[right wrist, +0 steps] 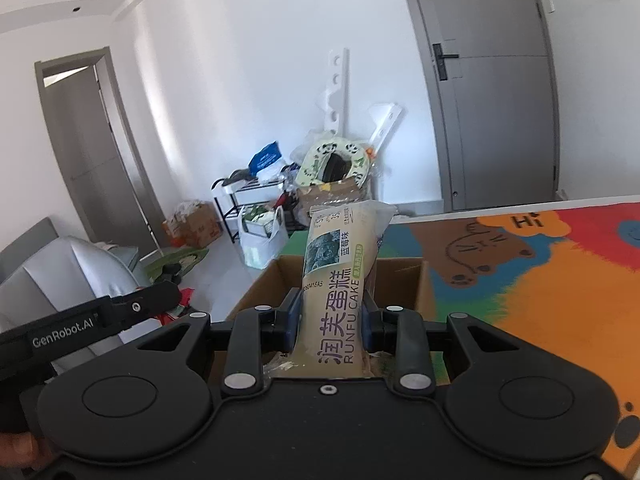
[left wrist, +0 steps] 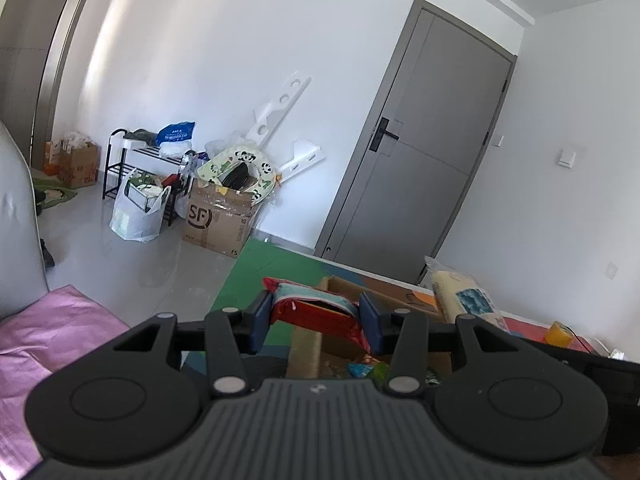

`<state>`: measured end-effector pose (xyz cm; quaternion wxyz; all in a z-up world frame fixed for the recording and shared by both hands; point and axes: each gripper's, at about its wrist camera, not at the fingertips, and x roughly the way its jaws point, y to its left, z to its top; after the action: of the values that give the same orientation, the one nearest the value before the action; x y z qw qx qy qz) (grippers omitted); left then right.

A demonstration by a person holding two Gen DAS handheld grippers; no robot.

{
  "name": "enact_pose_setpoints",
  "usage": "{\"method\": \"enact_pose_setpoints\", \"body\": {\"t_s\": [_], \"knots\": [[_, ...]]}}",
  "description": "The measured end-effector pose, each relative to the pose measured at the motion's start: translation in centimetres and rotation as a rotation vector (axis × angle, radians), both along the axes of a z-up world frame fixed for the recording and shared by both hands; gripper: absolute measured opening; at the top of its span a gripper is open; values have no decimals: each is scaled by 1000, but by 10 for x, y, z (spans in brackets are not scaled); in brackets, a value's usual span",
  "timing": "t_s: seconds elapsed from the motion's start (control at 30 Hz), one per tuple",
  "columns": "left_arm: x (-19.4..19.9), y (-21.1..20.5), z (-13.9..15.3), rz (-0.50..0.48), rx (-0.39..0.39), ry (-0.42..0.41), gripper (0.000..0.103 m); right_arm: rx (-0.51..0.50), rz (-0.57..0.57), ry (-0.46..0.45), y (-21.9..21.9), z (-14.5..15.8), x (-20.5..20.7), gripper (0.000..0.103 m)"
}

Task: Organize snacks
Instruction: 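Carry both packets into the cardboard box and open both grippers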

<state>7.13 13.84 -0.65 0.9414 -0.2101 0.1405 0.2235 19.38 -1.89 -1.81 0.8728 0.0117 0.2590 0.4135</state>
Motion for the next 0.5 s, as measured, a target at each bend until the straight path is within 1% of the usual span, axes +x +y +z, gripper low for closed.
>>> {"method": "enact_pose_setpoints", "body": {"t_s": [0.23,0.3,0.33,0.37,0.4,0.5], "knots": [[-1,9,-7,9,-22,8,46,2,41,39,31,-4,3,31],[0,10,-6,13,-25,10,46,38,83,65,36,-6,5,35],[0,11,-6,15,-25,11,46,55,107,79,37,-5,5,42],[-1,11,-7,16,-26,12,46,56,107,81,38,-4,6,46],[0,11,-6,15,-26,13,46,54,94,73,36,-3,5,48],[2,7,-5,9,-23,12,46,39,68,65,27,-3,4,48]]}}
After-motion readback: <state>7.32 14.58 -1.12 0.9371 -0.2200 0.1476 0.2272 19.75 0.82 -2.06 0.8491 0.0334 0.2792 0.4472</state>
